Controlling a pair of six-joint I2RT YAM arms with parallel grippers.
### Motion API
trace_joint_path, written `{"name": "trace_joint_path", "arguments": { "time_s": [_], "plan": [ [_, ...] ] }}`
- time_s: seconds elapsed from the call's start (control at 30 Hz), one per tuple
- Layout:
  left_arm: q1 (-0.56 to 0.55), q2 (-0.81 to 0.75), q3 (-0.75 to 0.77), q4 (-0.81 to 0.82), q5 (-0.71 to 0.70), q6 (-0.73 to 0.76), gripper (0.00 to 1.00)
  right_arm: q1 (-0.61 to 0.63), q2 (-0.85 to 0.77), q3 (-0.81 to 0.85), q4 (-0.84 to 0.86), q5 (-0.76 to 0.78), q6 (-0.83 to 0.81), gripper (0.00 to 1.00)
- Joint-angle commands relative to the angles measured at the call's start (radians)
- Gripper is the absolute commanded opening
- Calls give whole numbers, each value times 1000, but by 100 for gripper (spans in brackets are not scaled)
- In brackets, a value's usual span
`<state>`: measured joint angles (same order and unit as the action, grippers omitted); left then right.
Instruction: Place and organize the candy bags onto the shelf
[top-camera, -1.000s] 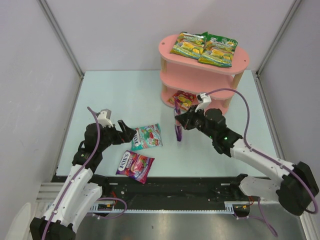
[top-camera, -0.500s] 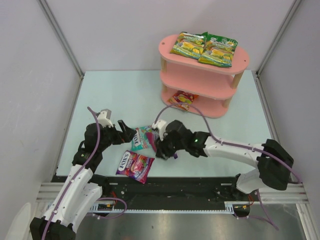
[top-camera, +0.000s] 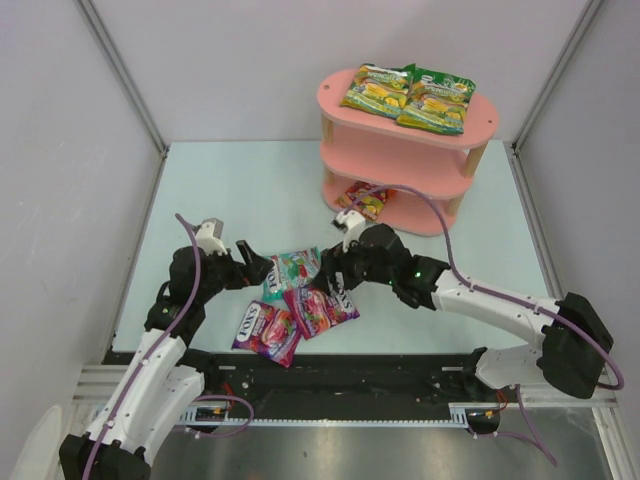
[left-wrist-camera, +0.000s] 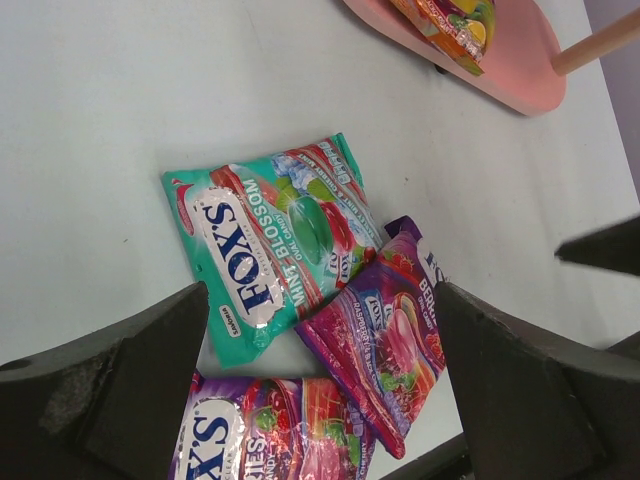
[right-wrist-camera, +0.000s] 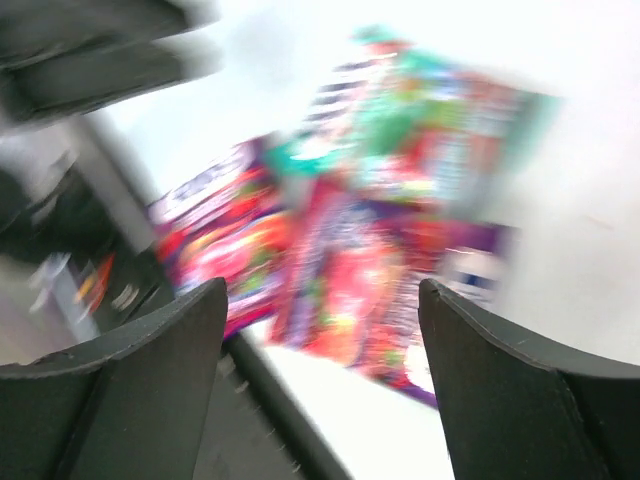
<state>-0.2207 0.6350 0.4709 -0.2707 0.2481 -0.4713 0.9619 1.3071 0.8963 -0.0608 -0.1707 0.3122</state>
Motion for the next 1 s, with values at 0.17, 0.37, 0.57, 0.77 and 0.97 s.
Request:
{"name": "trace_joint_path", "arguments": {
  "time_s": [0.17, 0.37, 0.57, 0.77, 0.97],
  "plan": [
    [-8, -11, 0, 22, 6, -18, 100, -95, -54, -206, -33, 272, 364, 82],
    [-9, -14, 0, 24, 3, -18, 100, -48, -86, -264, -100, 385, 610, 84],
    [-9, -17, 0, 19, 2, -18, 100, 148, -120, -335, 10, 585, 855, 84],
    [-8, -23, 0, 18, -4, -18, 100, 267, -55, -387, 131, 661, 1102, 86],
    [-9, -21, 0, 21, -4, -18, 100, 297, 14, -389, 164, 703, 1217, 85]
  ]
}}
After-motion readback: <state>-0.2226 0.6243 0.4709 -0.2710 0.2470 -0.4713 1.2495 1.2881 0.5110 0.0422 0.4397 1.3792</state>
